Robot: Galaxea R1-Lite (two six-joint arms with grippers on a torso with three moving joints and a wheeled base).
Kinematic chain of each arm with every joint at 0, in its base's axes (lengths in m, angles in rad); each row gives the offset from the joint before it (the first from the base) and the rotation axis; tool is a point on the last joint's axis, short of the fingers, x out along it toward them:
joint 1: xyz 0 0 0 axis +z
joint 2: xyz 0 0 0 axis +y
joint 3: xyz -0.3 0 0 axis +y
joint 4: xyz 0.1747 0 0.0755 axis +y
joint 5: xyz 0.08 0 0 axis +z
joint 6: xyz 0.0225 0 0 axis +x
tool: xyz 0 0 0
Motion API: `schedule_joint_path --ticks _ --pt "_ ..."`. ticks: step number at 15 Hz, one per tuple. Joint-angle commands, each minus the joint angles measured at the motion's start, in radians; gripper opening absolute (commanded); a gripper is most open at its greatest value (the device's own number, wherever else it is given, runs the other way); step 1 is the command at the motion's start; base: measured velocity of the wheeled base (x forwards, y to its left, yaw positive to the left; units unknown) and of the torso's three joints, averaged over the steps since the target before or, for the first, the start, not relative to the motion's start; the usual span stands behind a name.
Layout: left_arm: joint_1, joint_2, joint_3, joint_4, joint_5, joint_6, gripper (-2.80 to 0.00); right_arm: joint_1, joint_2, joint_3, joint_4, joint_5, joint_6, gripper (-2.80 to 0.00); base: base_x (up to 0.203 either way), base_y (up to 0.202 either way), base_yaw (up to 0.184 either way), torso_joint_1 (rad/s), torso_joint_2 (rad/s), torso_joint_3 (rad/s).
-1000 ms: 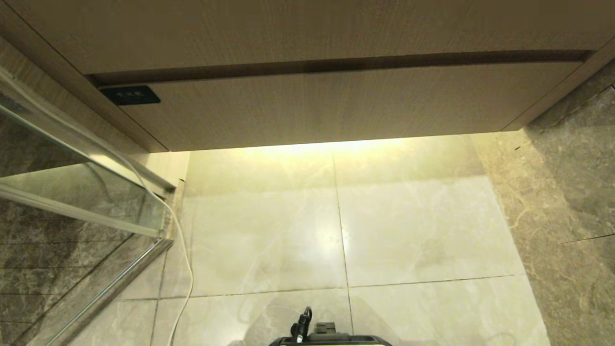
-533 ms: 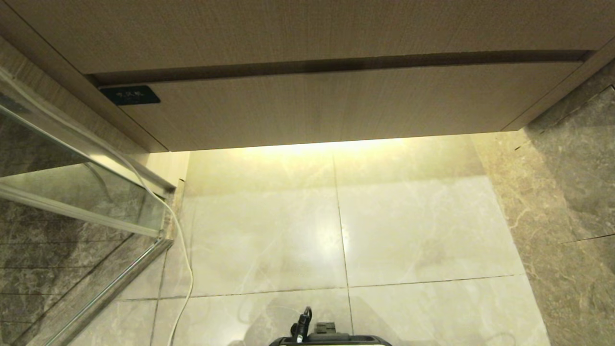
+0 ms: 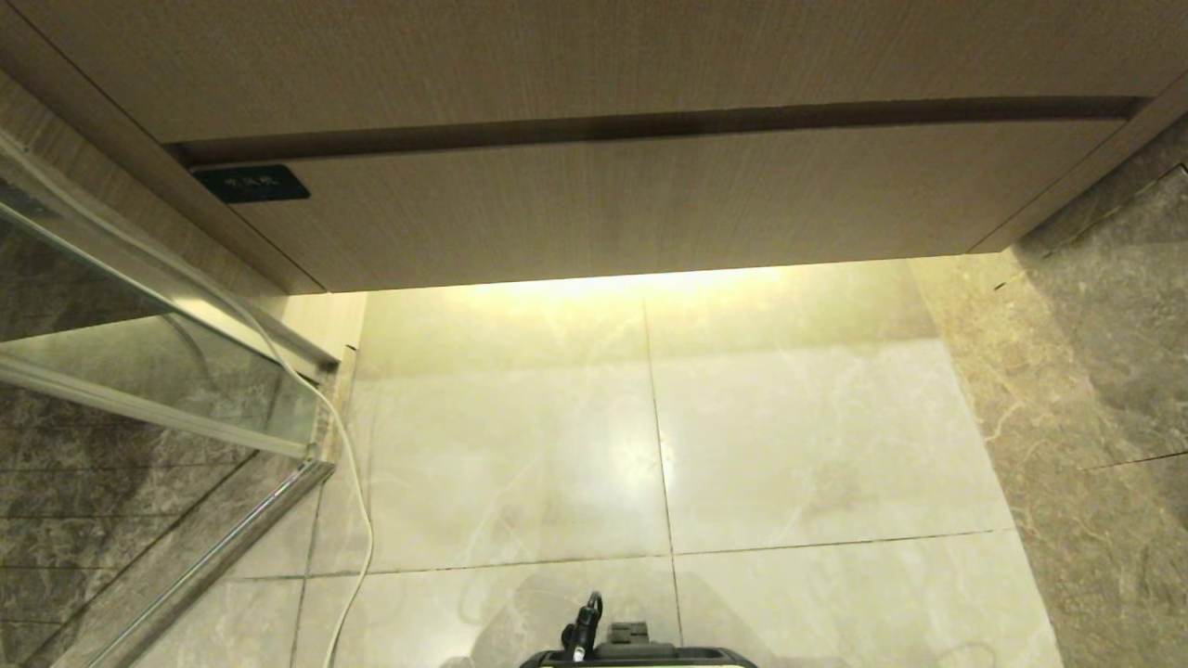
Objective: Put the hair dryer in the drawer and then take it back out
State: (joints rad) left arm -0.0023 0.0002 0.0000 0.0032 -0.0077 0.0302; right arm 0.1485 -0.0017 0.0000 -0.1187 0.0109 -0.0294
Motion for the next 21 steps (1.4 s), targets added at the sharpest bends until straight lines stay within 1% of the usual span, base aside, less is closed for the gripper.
schedule_joint_path --ticks 1,21 --pt "0.000 0.000 0.002 0.000 0.000 0.000 -2.80 0.000 -0.038 0.040 -0.001 0.000 0.000 -2.80 0.000 0.000 0.000 0.000 0.00 0.000" --pt "-0.001 0.000 0.002 0.000 0.000 0.000 -2.80 0.000 -0.038 0.040 -0.001 0.000 0.000 -2.80 0.000 0.000 0.000 0.000 0.00 0.000"
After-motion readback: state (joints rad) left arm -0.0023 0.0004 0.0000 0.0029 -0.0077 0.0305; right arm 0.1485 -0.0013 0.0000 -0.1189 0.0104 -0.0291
